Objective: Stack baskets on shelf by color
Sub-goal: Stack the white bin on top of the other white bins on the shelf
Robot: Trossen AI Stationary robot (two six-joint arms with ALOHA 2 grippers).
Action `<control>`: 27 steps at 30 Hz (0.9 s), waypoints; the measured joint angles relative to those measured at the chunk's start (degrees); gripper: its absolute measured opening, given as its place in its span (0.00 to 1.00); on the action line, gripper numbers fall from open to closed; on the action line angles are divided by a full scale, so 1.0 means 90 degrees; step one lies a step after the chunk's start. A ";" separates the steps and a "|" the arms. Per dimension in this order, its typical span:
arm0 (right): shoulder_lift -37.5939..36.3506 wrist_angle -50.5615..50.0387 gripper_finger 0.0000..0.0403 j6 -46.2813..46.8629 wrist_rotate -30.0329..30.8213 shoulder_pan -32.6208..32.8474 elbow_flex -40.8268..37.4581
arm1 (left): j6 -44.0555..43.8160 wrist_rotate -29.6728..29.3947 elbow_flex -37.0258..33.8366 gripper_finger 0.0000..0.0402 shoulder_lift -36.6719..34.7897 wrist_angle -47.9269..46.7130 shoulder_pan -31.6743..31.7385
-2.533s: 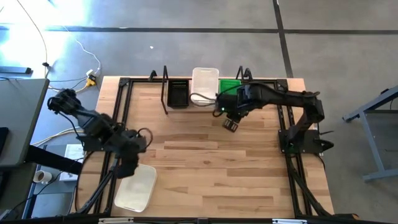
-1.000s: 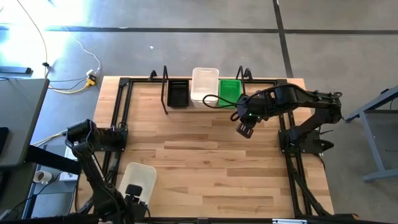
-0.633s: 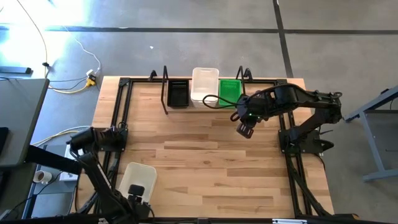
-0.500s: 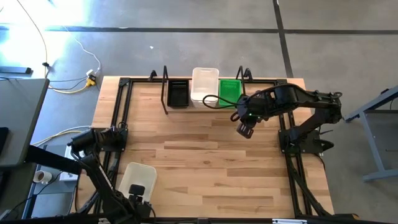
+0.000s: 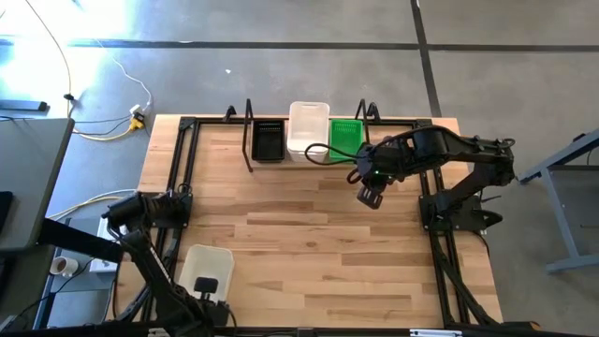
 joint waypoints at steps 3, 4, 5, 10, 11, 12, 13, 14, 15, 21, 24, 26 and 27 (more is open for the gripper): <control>0.0000 0.0000 0.23 -0.0004 -0.0064 0.0001 0.0000 | -0.0001 -0.0022 0.0098 0.01 -0.0139 -0.0006 0.0141; 0.0000 0.0000 0.23 -0.0004 -0.0064 0.0001 0.0000 | -0.0013 -0.0075 0.0117 0.01 -0.0217 -0.0026 0.0201; 0.0000 0.0001 0.23 -0.0004 -0.0064 0.0001 0.0000 | -0.0010 -0.0125 0.0161 0.01 -0.0285 -0.0046 0.0275; 0.0002 0.0001 0.23 -0.0018 -0.0061 0.0000 0.0000 | 0.0297 -0.0467 0.0195 0.00 -0.0675 -0.0088 0.0711; 0.0002 0.0000 0.23 -0.0016 -0.0061 0.0000 0.0000 | 0.0369 -0.0539 0.0195 0.00 -0.0754 -0.0132 0.0805; 0.0002 0.0000 0.23 -0.0010 -0.0061 0.0001 0.0000 | 0.0464 -0.0580 0.0195 0.00 -0.0840 -0.0240 0.0916; 0.0002 0.0000 0.23 -0.0010 -0.0061 0.0000 0.0000 | 0.0571 -0.0604 0.0194 0.00 -0.0937 -0.0349 0.1038; 0.0003 0.0001 0.23 -0.0010 -0.0061 0.0001 0.0000 | 0.0692 -0.0646 0.0192 0.00 -0.1033 -0.0409 0.1160; 0.0005 0.0000 0.23 -0.0008 -0.0061 -0.0001 0.0000 | 0.0822 -0.0690 0.0192 0.00 -0.1132 -0.0474 0.1276; 0.0005 0.0000 0.23 0.0031 0.0148 0.0000 0.0000 | 0.1648 -0.1122 0.0192 0.00 -0.1730 -0.0869 0.2124; 0.0005 0.0000 0.23 0.0043 0.0162 -0.0002 0.0000 | 0.2133 -0.1345 0.0194 0.00 -0.2025 -0.0971 0.2608; 0.0005 0.0002 0.23 0.0123 0.0160 0.0001 0.0000 | 0.2442 -0.1468 0.0193 0.00 -0.2222 -0.0970 0.2972; 0.0005 0.0007 0.23 0.0181 0.0160 0.0000 0.0000 | 0.2603 -0.1529 0.0193 0.00 -0.2322 -0.0979 0.3157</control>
